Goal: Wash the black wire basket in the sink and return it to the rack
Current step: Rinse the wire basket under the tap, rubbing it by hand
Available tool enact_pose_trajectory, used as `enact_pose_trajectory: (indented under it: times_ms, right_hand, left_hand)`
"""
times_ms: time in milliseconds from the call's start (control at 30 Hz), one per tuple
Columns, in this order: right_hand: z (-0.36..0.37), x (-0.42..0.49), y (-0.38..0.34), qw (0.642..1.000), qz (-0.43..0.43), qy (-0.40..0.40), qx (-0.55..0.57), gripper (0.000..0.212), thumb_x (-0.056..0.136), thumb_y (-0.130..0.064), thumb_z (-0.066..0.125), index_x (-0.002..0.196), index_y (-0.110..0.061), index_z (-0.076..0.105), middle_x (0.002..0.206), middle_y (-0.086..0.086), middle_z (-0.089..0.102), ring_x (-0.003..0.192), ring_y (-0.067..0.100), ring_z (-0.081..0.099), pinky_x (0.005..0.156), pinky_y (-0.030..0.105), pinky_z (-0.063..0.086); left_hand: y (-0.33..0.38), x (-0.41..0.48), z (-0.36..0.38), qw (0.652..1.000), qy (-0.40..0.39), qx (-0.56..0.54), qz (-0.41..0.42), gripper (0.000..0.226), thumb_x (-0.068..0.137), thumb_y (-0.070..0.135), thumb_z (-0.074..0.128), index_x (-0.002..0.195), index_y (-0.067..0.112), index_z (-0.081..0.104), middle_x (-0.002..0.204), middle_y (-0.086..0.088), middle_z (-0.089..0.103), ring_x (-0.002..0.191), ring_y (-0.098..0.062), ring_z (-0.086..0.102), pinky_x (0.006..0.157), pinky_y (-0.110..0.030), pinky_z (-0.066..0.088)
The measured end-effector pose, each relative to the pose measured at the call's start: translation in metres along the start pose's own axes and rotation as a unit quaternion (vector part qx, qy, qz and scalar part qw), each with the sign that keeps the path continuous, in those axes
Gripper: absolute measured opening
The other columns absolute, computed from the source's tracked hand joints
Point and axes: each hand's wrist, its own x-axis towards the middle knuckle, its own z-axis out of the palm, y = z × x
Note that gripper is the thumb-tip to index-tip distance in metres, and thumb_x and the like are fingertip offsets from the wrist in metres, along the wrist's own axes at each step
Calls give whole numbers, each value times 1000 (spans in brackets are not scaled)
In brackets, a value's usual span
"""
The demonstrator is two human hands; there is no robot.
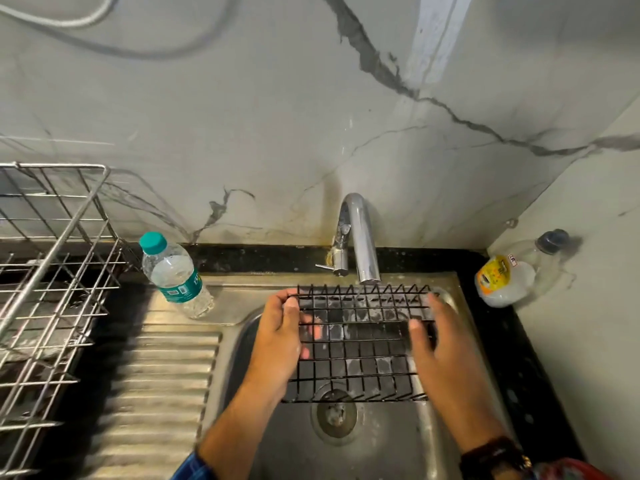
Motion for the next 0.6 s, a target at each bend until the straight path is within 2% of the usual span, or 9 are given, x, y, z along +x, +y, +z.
enact_pose_trajectory:
  times_ms: [33, 100, 167, 267, 367, 433, 500, 567, 600]
  right_hand:
    - [-6, 1, 2, 999, 16, 31, 39, 54, 100, -41, 48, 151, -34, 34, 156, -4, 37, 140, 13, 37, 110, 35, 34]
    - [-21, 3, 3, 993, 51, 58, 93, 48, 101, -33, 50, 148, -32, 42, 153, -5, 43, 137, 12, 40, 106, 31, 33]
    - [-28, 3, 7, 994, 44, 62, 78, 48, 101, -31, 50, 148, -29, 42, 154, -4, 41, 138, 11, 37, 108, 31, 32]
    - [-31, 5, 9, 992, 12, 47, -113, 58, 100, -44, 41, 153, -22, 32, 162, 3, 27, 147, 23, 29, 116, 47, 31]
    - [-19, 8, -5, 956, 9, -28, -292, 73, 96, -63, 15, 158, -25, 7, 167, 9, 2, 153, 33, 5, 119, 58, 13]
    - [2, 2, -21, 942, -59, -66, -325, 76, 94, -67, 3, 157, -24, -1, 165, 12, -5, 152, 34, -3, 118, 60, 1]
    - [25, -10, -37, 932, -155, -107, -310, 74, 96, -66, 11, 157, -23, 12, 164, 8, 8, 151, 33, 9, 120, 60, 4]
    - [39, -18, -46, 918, -244, -131, -283, 67, 98, -61, 27, 154, -23, 31, 161, 1, 25, 149, 25, 26, 116, 52, 12]
    - [41, -20, -47, 914, -262, -139, -278, 64, 99, -59, 30, 152, -25, 36, 160, -2, 28, 148, 21, 29, 115, 48, 13]
  left_hand:
    - [3, 1, 5, 1000, -7, -5, 5, 20, 108, 24, 37, 112, 28, 56, 75, 5, 62, 65, -10, 64, 42, -20, 40]
    - [8, 3, 13, 1000, -23, -8, 7, 21, 108, 23, 36, 114, 26, 55, 74, 4, 60, 63, -9, 63, 42, -20, 39]
    - [10, 3, 20, 999, -34, -14, 2, 21, 108, 21, 35, 114, 22, 55, 74, 3, 59, 61, -7, 62, 41, -20, 39]
    - [6, 0, 29, 999, -30, -24, -19, 21, 108, 21, 35, 112, 23, 56, 72, 4, 62, 59, -5, 62, 42, -20, 39]
    - [0, -5, 38, 999, -25, -27, -25, 22, 109, 21, 35, 114, 19, 56, 78, -1, 63, 58, -4, 62, 42, -20, 40]
    - [-3, -7, 45, 999, -15, -32, -22, 22, 109, 20, 34, 112, 18, 56, 79, -2, 64, 57, -3, 62, 42, -19, 42]
    - [-1, -6, 44, 999, 10, -43, -19, 22, 108, 19, 36, 109, 20, 58, 73, 2, 68, 56, -2, 64, 44, -19, 48]
    - [0, -2, 31, 998, 37, -44, -11, 22, 107, 19, 38, 110, 19, 59, 72, 6, 73, 60, -1, 67, 49, -19, 51]
    - [0, 0, 23, 998, 46, -41, -9, 22, 108, 20, 38, 110, 20, 59, 72, 7, 73, 61, -3, 67, 49, -21, 50]
